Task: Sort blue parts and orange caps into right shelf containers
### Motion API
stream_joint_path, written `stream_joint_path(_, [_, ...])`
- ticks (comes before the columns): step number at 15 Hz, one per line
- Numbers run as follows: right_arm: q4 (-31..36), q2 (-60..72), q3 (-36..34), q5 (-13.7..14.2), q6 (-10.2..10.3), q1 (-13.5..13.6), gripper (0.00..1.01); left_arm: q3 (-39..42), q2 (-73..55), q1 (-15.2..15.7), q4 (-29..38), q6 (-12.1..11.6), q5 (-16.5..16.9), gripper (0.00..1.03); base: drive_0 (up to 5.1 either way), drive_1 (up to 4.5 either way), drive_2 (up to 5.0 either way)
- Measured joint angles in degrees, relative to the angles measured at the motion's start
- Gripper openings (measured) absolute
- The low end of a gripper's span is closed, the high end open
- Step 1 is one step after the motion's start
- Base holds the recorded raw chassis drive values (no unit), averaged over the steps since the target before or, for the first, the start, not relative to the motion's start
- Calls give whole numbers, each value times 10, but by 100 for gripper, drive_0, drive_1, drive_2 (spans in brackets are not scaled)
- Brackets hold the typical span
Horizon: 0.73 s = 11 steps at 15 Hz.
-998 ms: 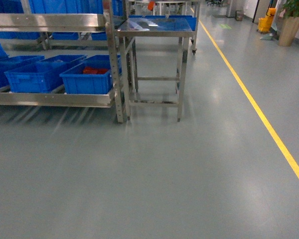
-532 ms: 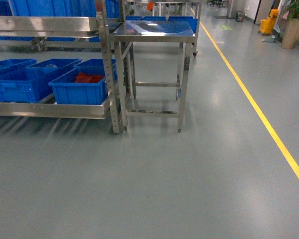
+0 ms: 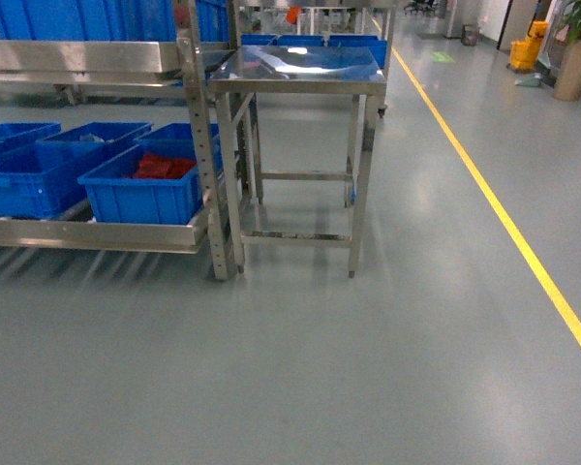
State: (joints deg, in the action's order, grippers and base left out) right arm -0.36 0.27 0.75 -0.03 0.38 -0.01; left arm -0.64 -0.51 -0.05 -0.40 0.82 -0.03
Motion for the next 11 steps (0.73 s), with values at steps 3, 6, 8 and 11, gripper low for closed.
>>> stream_joint_path(3, [0, 0, 0, 0, 0, 0, 44, 0, 0, 0, 0, 0, 0, 41, -3, 426, -432])
stream_joint_path(6, [0, 0, 0, 0, 0, 0, 44, 0, 0, 0, 0, 0, 0, 41, -9, 419, -438])
stream_joint_path(8, [0, 0, 0, 0, 0, 0, 44, 0, 0, 0, 0, 0, 0, 41, -9, 420, -438])
stream_joint_path(11, [0, 0, 0, 0, 0, 0, 44, 0, 0, 0, 1, 0, 0, 41, -7, 422, -436])
